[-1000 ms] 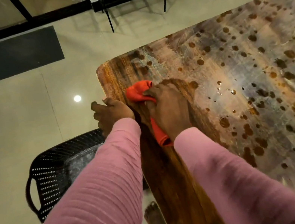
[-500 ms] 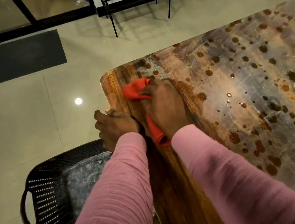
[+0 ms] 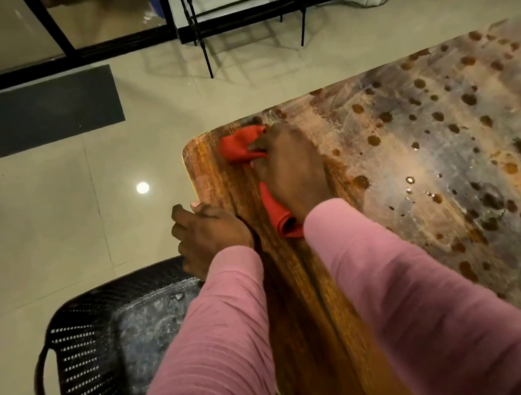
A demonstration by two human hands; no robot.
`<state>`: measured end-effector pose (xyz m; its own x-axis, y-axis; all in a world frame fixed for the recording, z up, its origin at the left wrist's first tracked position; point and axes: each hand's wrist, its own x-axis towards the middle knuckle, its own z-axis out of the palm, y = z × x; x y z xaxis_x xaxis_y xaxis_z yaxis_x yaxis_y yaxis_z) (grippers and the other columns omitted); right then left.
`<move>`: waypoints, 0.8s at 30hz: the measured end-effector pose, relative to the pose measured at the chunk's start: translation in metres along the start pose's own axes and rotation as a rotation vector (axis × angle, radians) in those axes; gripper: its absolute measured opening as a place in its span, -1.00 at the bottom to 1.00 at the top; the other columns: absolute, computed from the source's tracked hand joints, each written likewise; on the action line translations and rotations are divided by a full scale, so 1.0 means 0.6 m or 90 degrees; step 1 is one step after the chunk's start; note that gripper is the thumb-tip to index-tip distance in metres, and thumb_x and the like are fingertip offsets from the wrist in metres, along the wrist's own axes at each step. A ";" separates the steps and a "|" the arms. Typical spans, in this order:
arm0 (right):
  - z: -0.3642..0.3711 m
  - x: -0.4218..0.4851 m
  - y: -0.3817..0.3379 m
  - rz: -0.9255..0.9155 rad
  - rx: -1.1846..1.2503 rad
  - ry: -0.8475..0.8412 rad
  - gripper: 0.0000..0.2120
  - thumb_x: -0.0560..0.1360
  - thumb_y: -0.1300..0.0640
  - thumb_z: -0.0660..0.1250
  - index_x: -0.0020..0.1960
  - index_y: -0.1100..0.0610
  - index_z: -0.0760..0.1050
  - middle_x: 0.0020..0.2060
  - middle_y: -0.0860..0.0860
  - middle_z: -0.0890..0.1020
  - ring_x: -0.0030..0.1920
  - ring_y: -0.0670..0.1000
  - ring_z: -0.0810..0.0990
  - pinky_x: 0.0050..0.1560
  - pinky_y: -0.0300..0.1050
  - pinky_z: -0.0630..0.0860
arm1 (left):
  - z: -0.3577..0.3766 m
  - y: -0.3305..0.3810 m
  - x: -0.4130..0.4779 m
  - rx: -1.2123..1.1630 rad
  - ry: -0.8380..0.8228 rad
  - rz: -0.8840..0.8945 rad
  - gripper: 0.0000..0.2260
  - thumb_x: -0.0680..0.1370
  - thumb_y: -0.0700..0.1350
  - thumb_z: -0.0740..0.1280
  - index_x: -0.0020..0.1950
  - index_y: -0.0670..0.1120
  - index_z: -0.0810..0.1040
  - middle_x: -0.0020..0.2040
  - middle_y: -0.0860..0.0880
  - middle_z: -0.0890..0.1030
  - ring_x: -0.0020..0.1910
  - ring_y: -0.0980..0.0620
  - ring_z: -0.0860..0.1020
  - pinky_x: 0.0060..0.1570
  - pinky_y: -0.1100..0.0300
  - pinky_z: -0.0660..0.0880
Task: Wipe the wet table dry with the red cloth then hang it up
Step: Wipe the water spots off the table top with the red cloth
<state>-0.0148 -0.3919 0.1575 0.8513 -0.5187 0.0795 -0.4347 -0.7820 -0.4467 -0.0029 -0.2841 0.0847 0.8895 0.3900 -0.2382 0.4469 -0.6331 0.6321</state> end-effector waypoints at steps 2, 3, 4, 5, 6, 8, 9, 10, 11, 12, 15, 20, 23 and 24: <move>-0.023 0.019 0.021 0.135 0.114 0.099 -0.82 0.53 0.15 0.30 0.08 -0.01 0.61 -0.28 -0.18 0.55 -0.36 -0.35 0.49 -0.50 -0.54 0.28 | 0.000 -0.003 -0.001 0.008 -0.001 0.007 -0.60 0.64 0.08 -0.06 0.40 -0.04 0.29 0.32 -0.15 0.47 0.21 -0.26 0.48 0.17 -0.18 0.30; -0.030 0.028 0.027 0.184 0.181 0.148 -0.82 0.53 0.17 0.29 0.06 0.06 0.63 -0.31 -0.21 0.53 -0.44 -0.39 0.39 -0.55 -0.55 0.25 | -0.001 -0.003 -0.001 0.010 0.000 0.011 -0.60 0.64 0.08 -0.06 0.40 -0.03 0.28 0.32 -0.15 0.47 0.21 -0.26 0.48 0.18 -0.19 0.30; -0.031 0.036 0.026 0.212 0.208 0.170 -0.82 0.53 0.20 0.28 0.04 0.14 0.64 -0.29 -0.19 0.56 -0.40 -0.39 0.33 -0.55 -0.54 0.26 | -0.001 -0.002 -0.001 0.011 -0.002 0.012 -0.61 0.64 0.07 -0.06 0.39 -0.03 0.28 0.32 -0.15 0.47 0.20 -0.26 0.47 0.18 -0.20 0.30; -0.027 0.042 0.018 0.225 0.204 0.165 -0.82 0.52 0.23 0.27 0.02 0.19 0.63 -0.27 -0.17 0.57 -0.34 -0.36 0.35 -0.58 -0.46 0.28 | 0.000 -0.001 -0.001 0.013 -0.005 0.011 -0.62 0.64 0.07 -0.06 0.39 -0.04 0.28 0.32 -0.15 0.47 0.20 -0.26 0.47 0.18 -0.20 0.30; -0.020 0.044 0.004 0.215 0.186 0.157 -0.82 0.51 0.23 0.28 0.02 0.18 0.64 -0.27 -0.15 0.58 -0.21 -0.25 0.43 -0.58 -0.36 0.25 | 0.000 0.001 -0.001 0.014 -0.008 0.010 -0.62 0.64 0.06 -0.05 0.39 -0.04 0.28 0.31 -0.15 0.47 0.20 -0.26 0.47 0.17 -0.19 0.30; 0.005 0.039 -0.035 0.129 0.140 0.132 -0.82 0.48 0.19 0.32 0.02 0.10 0.66 -0.26 -0.07 0.67 -0.43 -0.14 0.42 -0.36 -0.38 0.34 | -0.003 0.001 -0.004 0.019 -0.009 0.007 -0.62 0.65 0.06 -0.04 0.40 -0.05 0.29 0.31 -0.16 0.47 0.19 -0.26 0.47 0.16 -0.16 0.30; 0.022 0.033 -0.056 0.062 0.113 0.103 -0.81 0.47 0.18 0.32 0.02 0.07 0.66 -0.19 0.00 0.70 -0.26 -0.01 0.62 -0.23 -0.31 0.43 | -0.005 0.002 -0.003 0.018 -0.011 0.005 -0.62 0.65 0.06 -0.04 0.40 -0.05 0.29 0.32 -0.16 0.46 0.20 -0.26 0.46 0.15 -0.15 0.30; 0.037 0.027 -0.074 -0.006 0.083 0.066 -0.79 0.47 0.19 0.29 0.02 0.06 0.66 -0.12 0.04 0.70 -0.14 0.04 0.64 -0.13 -0.24 0.49 | -0.007 0.002 -0.003 0.015 -0.015 0.004 -0.62 0.65 0.06 -0.04 0.41 -0.04 0.29 0.33 -0.16 0.45 0.21 -0.26 0.46 0.16 -0.14 0.30; 0.048 0.024 -0.084 -0.056 0.068 0.033 -0.76 0.48 0.20 0.25 0.04 0.06 0.66 -0.06 0.06 0.68 -0.05 0.06 0.63 -0.05 -0.18 0.51 | -0.008 0.002 -0.003 0.013 -0.019 0.004 -0.62 0.65 0.06 -0.04 0.41 -0.05 0.29 0.34 -0.17 0.44 0.22 -0.26 0.46 0.16 -0.14 0.29; 0.052 0.029 -0.084 -0.089 0.061 0.004 -0.74 0.50 0.19 0.23 0.08 0.07 0.64 -0.01 0.08 0.66 0.02 0.09 0.60 0.01 -0.14 0.51 | -0.009 0.003 -0.004 0.015 -0.020 0.004 -0.62 0.65 0.06 -0.05 0.41 -0.05 0.28 0.34 -0.17 0.44 0.22 -0.25 0.45 0.17 -0.14 0.29; 0.037 0.056 -0.046 -0.040 0.000 0.009 -0.72 0.50 0.22 0.25 0.14 0.03 0.61 0.05 0.06 0.63 0.07 0.09 0.58 -0.01 -0.14 0.51 | -0.009 0.009 -0.005 0.029 -0.012 0.005 -0.63 0.66 0.04 -0.03 0.41 -0.05 0.29 0.33 -0.16 0.45 0.22 -0.24 0.46 0.17 -0.13 0.29; -0.004 0.083 0.002 0.200 0.185 0.147 -0.77 0.52 0.24 0.29 0.09 0.04 0.64 0.06 -0.01 0.66 -0.06 -0.06 0.61 -0.44 -0.66 0.19 | -0.014 0.008 -0.008 0.033 -0.040 0.015 -0.62 0.66 0.03 -0.05 0.42 -0.05 0.26 0.35 -0.15 0.43 0.23 -0.24 0.45 0.20 -0.16 0.29; 0.015 0.061 -0.047 0.109 0.159 0.102 -0.77 0.52 0.21 0.30 0.11 0.02 0.63 0.05 -0.04 0.67 -0.21 -0.19 0.55 -0.32 -0.69 0.21 | -0.017 0.009 -0.009 0.032 -0.038 0.013 -0.64 0.65 0.03 -0.04 0.40 -0.05 0.28 0.33 -0.16 0.44 0.22 -0.24 0.45 0.19 -0.16 0.29; 0.031 0.051 -0.065 0.041 0.128 0.068 -0.74 0.52 0.21 0.29 0.14 -0.01 0.62 0.06 -0.05 0.66 -0.11 -0.15 0.59 -0.19 -0.63 0.27 | -0.018 0.009 -0.008 0.026 -0.041 0.012 -0.64 0.65 0.03 -0.04 0.40 -0.05 0.28 0.34 -0.16 0.44 0.22 -0.24 0.44 0.19 -0.15 0.28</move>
<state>0.0338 -0.3712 0.1608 0.7827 -0.6077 0.1340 -0.4108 -0.6664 -0.6222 -0.0059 -0.2823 0.0970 0.9017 0.3347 -0.2735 0.4318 -0.6673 0.6069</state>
